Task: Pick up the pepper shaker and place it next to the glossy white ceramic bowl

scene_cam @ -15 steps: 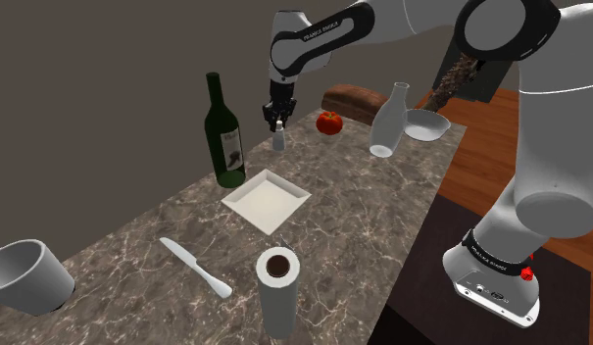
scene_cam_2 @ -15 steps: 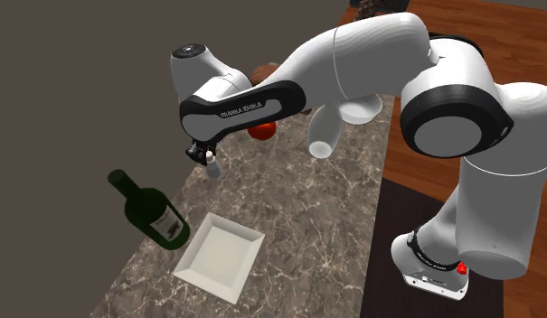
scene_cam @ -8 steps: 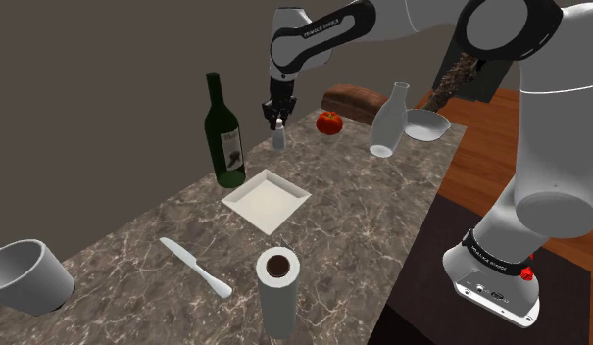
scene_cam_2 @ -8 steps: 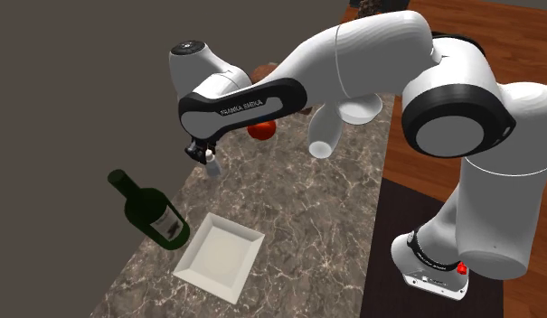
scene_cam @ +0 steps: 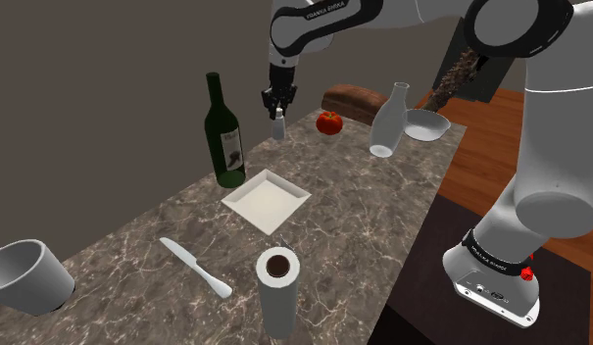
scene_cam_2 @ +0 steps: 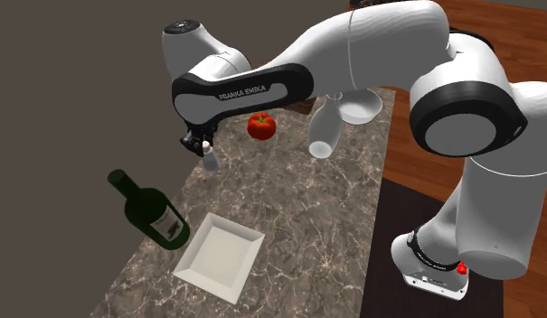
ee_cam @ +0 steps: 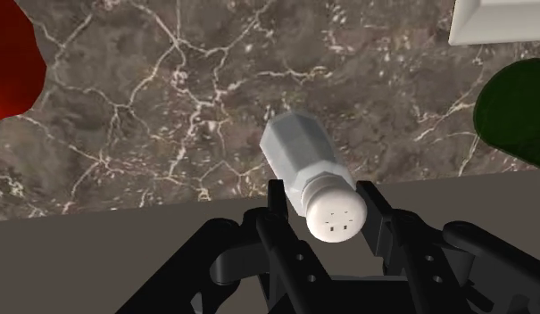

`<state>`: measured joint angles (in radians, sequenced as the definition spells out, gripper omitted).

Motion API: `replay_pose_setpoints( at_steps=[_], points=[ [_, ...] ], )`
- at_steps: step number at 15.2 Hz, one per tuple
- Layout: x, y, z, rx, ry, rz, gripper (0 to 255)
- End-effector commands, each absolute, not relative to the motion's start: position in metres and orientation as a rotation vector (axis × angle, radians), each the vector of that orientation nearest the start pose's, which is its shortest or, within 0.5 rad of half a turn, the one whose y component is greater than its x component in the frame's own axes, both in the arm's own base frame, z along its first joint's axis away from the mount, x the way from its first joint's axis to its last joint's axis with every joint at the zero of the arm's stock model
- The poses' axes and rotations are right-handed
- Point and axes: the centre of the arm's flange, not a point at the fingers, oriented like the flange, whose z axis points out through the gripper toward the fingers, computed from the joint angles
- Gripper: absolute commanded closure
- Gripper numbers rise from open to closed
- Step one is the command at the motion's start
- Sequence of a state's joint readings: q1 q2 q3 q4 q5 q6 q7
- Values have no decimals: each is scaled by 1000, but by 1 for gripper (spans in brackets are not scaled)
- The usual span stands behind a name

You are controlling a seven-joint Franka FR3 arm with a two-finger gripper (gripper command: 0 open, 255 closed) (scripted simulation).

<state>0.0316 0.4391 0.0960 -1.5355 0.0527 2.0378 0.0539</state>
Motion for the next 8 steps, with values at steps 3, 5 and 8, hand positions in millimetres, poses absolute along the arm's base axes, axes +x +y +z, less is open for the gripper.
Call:
replay_pose_setpoints(
  at_steps=[3,5,8],
  points=[
    [684,82,431,-3046,-63,-86,255],
    [684,82,441,-3046,-63,-86,255],
    [684,82,457,-3046,-63,-86,255]
  ],
)
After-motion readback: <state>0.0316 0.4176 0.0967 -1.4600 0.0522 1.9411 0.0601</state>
